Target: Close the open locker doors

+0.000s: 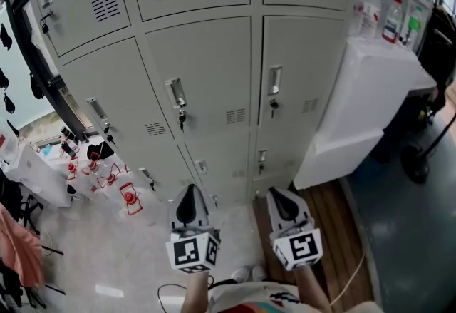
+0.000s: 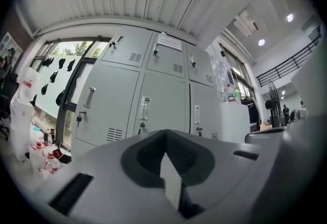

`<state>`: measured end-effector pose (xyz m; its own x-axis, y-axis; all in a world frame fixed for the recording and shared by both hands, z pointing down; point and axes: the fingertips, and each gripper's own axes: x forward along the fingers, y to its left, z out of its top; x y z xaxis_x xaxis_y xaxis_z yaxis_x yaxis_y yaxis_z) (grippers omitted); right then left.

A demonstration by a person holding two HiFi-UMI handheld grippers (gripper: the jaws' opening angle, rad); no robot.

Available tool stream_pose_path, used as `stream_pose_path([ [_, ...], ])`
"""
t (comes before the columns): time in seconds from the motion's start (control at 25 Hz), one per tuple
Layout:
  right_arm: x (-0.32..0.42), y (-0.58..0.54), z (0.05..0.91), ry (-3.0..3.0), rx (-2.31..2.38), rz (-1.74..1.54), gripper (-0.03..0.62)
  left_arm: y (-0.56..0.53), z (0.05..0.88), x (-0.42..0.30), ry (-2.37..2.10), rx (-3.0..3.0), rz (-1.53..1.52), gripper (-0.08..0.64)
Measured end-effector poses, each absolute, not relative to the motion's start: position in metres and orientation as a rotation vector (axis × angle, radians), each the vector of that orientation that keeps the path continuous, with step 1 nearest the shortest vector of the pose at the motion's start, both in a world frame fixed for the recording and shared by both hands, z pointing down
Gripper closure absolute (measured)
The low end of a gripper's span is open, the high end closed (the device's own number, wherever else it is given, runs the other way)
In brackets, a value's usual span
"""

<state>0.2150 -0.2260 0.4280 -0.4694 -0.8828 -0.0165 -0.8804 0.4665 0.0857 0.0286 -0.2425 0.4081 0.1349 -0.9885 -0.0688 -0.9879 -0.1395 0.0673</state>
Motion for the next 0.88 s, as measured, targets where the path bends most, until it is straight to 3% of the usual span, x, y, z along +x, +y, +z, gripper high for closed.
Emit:
stream_pose_path([
  [0.88,0.216,-0.223,0.429,-2.693,1.588,-0.145,0.586,-0.231,0.412,0.026,-2.084,2.352,-0.146,0.555],
])
